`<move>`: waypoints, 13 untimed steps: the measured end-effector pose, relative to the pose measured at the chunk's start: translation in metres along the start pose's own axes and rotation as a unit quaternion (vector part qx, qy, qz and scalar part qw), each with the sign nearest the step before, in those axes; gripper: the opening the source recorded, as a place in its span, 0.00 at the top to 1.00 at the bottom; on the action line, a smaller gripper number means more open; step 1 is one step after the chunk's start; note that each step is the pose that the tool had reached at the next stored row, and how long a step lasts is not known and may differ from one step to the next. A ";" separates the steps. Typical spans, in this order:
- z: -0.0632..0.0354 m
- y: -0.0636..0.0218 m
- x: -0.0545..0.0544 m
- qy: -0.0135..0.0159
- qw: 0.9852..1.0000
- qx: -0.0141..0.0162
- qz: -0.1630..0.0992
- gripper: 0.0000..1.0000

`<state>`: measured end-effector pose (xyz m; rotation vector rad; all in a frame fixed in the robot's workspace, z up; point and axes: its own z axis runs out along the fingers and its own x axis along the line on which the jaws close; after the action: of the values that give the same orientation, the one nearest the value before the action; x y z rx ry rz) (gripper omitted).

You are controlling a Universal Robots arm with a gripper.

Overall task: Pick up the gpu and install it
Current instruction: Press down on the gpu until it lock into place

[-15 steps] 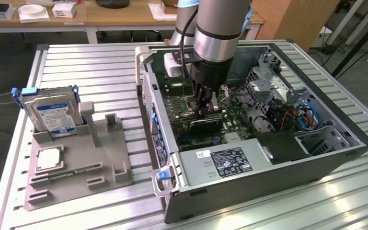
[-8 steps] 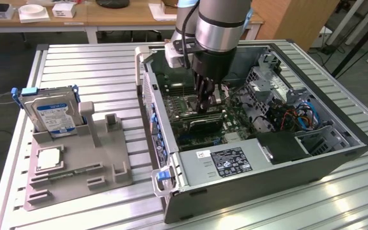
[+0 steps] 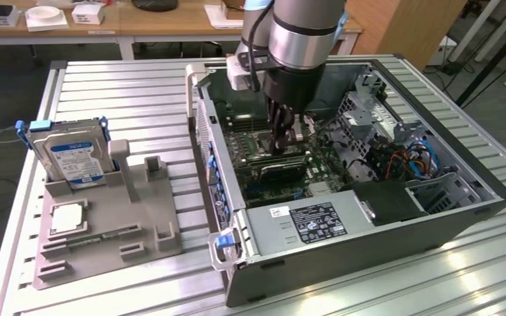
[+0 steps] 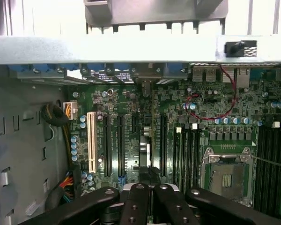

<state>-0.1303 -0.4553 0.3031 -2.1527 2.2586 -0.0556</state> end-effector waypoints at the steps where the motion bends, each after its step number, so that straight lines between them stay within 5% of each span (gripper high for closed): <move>1: -0.0009 0.0000 0.000 0.000 1.000 0.000 0.008 0.87; 5: -0.0058 -0.0001 -0.003 -0.002 0.999 -0.001 0.050 0.87; 8: -0.0110 -0.0001 -0.005 -0.003 0.996 -0.001 0.094 0.87; 11: -0.0173 -0.0004 -0.009 -0.005 0.989 -0.002 0.147 0.87; 13: -0.0223 -0.0005 -0.011 -0.006 0.982 -0.003 0.190 0.87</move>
<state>-0.1301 -0.4437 0.3253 -1.6802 2.6172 -0.0282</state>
